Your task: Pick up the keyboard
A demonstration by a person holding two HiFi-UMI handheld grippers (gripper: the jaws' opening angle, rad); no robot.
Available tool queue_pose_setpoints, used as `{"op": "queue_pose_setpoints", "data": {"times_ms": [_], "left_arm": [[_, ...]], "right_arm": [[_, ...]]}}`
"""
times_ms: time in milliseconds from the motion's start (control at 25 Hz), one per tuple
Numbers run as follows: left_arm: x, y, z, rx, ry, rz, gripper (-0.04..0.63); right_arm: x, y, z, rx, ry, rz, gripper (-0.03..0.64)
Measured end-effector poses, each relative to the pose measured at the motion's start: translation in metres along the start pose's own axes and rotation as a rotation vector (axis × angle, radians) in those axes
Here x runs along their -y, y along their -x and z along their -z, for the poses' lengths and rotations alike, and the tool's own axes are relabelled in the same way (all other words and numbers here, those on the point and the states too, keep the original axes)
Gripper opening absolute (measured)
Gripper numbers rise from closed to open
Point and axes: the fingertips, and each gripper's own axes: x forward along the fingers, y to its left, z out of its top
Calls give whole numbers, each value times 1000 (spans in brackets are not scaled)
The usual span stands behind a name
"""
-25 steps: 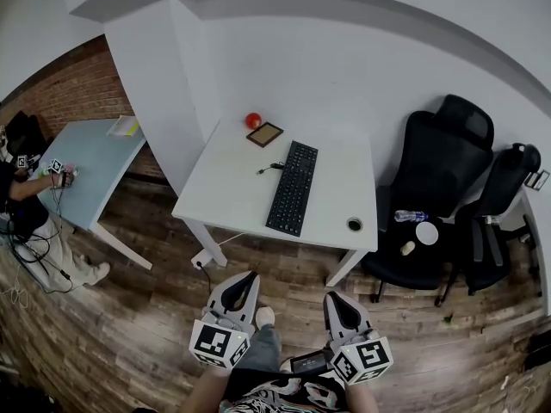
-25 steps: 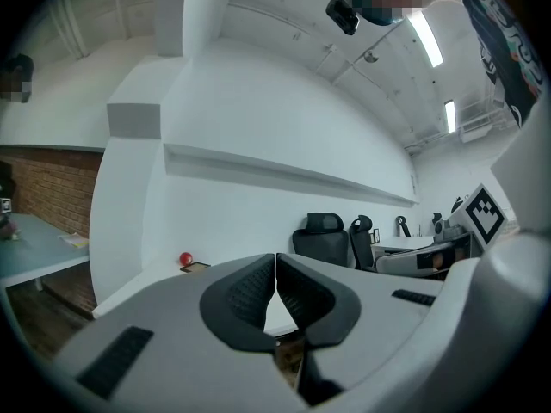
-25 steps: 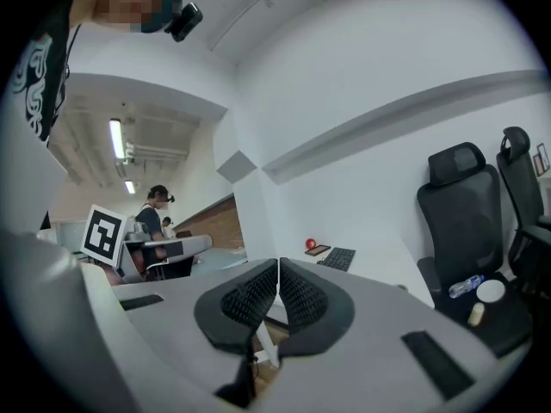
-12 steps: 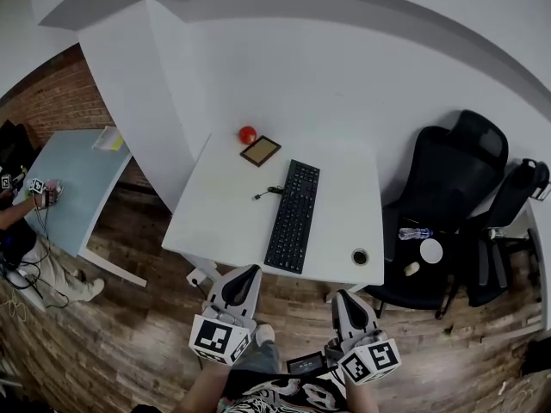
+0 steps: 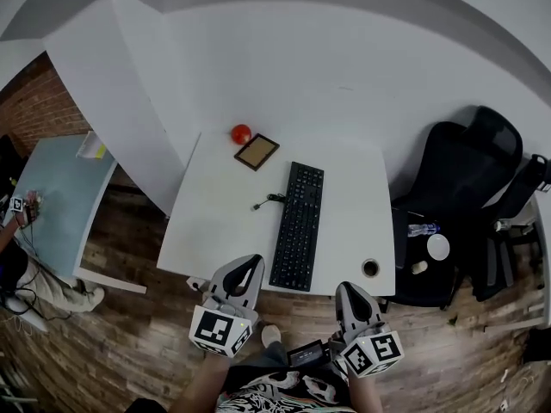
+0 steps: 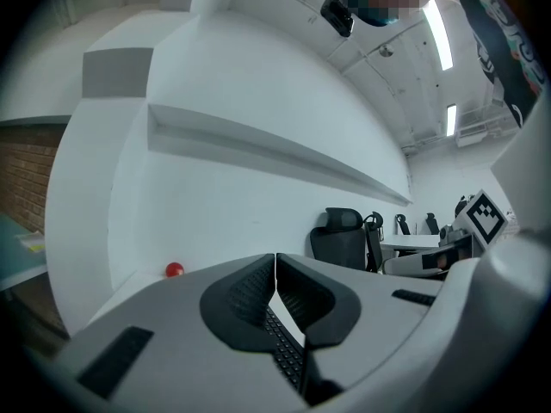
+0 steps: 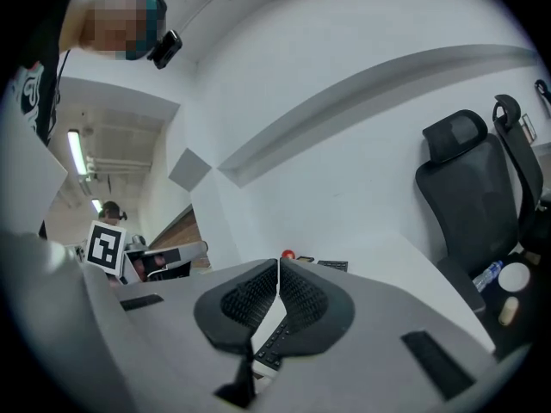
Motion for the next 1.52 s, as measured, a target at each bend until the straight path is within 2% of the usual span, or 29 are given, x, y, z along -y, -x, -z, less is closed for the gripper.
{"op": "queue_pose_setpoints", "data": {"times_ms": [120, 280, 440, 720, 1080, 1320, 1520], "left_arm": [[-7, -14, 4, -14, 17, 1, 21], [-10, -35, 6, -24, 12, -11, 21], [-20, -53, 8, -43, 1, -62, 21], [-22, -84, 2, -58, -9, -99, 21], [-31, -109, 36, -176, 13, -149, 21], [-43, -123, 55, -235, 29, -142, 21], [-45, -137, 77, -295, 51, -123, 21]], "right_arm": [[5, -16, 4, -41, 28, -1, 32], [18, -36, -2, -62, 14, -25, 31], [34, -55, -10, -66, 18, -59, 31], [59, -76, -25, -96, 59, -83, 31], [106, -87, -9, -159, -57, -48, 31], [115, -106, 6, -214, -11, -37, 31], [124, -116, 17, -242, -40, -16, 32]]}}
